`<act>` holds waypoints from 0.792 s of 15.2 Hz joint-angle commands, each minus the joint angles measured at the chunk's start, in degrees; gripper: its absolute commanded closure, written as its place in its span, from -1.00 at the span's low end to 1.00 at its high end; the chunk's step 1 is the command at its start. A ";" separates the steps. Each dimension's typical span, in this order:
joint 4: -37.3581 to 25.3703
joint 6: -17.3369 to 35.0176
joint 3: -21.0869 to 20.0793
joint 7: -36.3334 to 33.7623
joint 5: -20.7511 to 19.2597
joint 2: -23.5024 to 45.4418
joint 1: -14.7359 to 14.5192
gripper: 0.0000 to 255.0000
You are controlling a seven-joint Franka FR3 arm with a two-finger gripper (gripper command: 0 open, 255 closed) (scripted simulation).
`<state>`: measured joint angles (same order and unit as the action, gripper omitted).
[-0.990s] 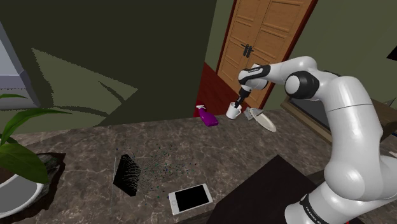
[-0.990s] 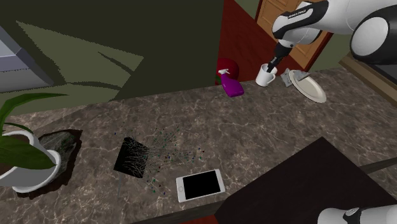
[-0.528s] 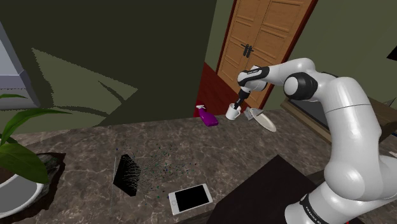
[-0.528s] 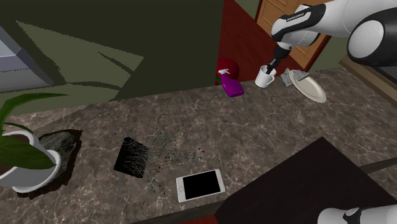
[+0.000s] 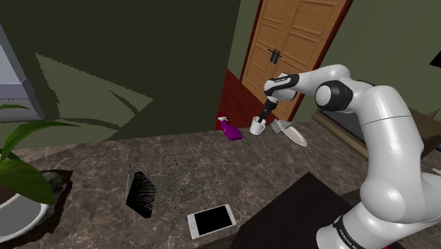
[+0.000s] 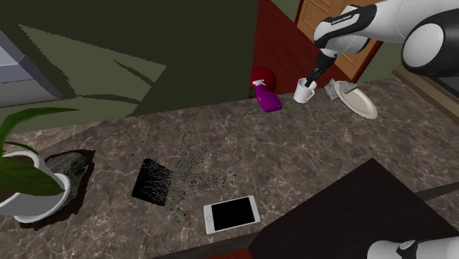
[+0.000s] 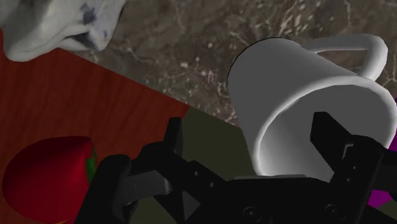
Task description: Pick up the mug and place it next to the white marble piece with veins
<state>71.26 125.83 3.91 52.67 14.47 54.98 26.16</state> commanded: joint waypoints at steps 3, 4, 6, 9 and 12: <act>0.78 -3.06 0.39 -0.11 -0.34 -3.79 0.26 -1.00; 0.83 -3.93 0.49 -0.15 -0.44 -4.70 0.33 -1.00; 0.84 -3.92 0.49 -0.15 -0.44 -4.70 0.33 -1.00; 0.83 -3.93 0.49 -0.15 -0.44 -4.70 0.33 -1.00; 0.83 -3.93 0.49 -0.15 -0.44 -4.70 0.33 -1.00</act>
